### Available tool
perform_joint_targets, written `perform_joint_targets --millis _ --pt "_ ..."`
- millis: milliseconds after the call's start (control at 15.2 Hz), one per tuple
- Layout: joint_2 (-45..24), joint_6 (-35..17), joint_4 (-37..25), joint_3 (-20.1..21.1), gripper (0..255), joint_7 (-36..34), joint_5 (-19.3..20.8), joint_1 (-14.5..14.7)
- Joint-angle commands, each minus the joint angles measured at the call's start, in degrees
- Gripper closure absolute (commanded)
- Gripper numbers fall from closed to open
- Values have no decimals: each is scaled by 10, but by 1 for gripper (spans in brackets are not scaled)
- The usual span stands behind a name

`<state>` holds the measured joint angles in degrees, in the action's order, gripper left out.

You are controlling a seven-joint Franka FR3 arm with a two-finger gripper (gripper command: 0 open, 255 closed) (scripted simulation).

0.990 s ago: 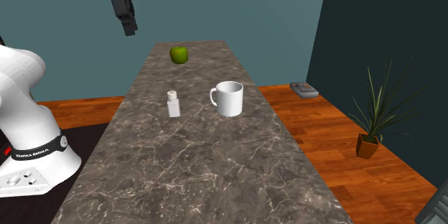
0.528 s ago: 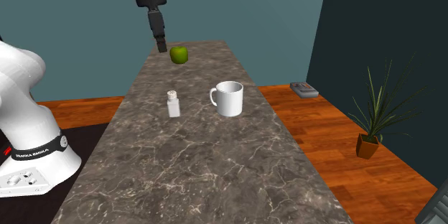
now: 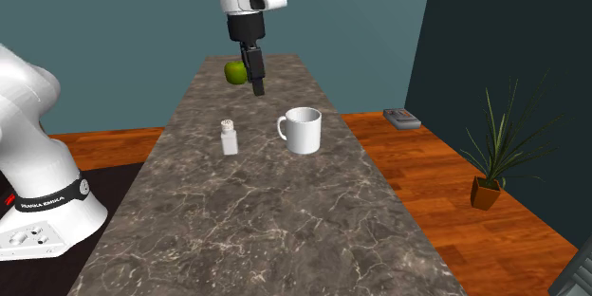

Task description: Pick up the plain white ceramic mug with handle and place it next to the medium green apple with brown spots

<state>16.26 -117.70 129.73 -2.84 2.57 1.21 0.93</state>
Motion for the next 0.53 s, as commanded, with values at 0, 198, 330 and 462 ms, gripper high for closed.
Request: perform_joint_targets --millis 0,198,330,462 --pt "-51 -20 -29 -1 0 2 -5 2" --pt "-119 -43 -71 -5 0 9 -13 2" --pt "-165 -55 -102 -6 0 14 -20 1" --pt "-211 -64 -136 -7 0 19 -26 0"
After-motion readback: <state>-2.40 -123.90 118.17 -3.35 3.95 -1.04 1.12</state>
